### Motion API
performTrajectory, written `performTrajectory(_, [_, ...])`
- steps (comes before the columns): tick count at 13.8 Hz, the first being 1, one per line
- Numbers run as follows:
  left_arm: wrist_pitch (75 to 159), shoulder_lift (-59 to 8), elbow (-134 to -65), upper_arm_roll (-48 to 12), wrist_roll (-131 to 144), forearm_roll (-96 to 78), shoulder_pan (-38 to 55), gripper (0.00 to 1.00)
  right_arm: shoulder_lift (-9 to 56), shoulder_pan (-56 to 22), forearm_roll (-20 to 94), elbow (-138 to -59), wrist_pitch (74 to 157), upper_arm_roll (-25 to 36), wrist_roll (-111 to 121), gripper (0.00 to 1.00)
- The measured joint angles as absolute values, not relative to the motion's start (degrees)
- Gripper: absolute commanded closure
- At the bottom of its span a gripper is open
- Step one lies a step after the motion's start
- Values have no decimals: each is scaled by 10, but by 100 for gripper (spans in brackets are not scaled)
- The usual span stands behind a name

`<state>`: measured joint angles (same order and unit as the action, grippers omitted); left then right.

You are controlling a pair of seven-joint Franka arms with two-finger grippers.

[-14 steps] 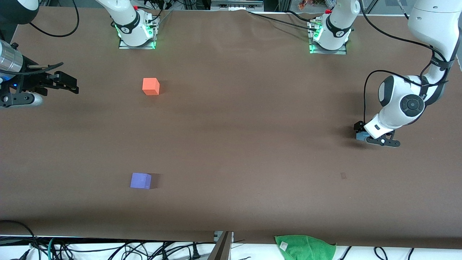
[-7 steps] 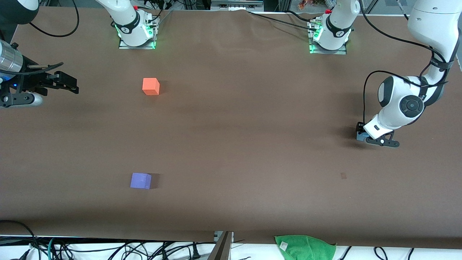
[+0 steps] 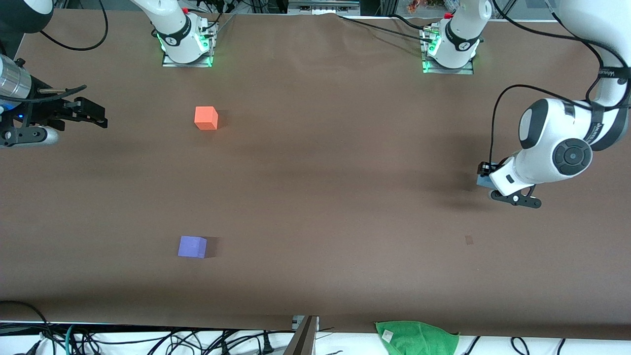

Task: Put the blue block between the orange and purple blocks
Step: 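Lift the light-blue cube and carry it toward the table middle, then lower the light-blue cube onto the table and open the left gripper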

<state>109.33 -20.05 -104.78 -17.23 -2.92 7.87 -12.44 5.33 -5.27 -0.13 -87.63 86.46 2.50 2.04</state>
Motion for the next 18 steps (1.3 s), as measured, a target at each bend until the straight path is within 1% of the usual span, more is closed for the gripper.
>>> performTrajectory(2, [1047,-201,-1001,-186,20,57,-89,81,53,-53,-1,-876,865,25,20,0])
performTrajectory(5, [1033,-216,-958,-190,121,48,13,81,53,-53,-1,-876,865,25,20,0])
performTrajectory(7, [1033,-251,-923,-191,218,48,79,81,53,-53,-1,-876,865,25,20,0])
performTrajectory(10, [1037,-328,-858,-190,314,48,154,81,53,-53,-1,-876,865,25,20,0])
performTrajectory(12, [1080,-378,-834,-190,373,48,192,80,53,-53,-1,-876,865,25,20,0])
performTrajectory(15, [1179,-439,-827,-186,445,48,246,79,53,-53,-1,-876,865,25,20,0])
performTrajectory(17, [1223,-469,-825,-180,464,60,272,76,53,-53,-1,-876,865,25,20,0])
performTrajectory(18, [1231,-479,-823,-178,468,70,280,68,53,-53,-1,-876,865,25,20,0])
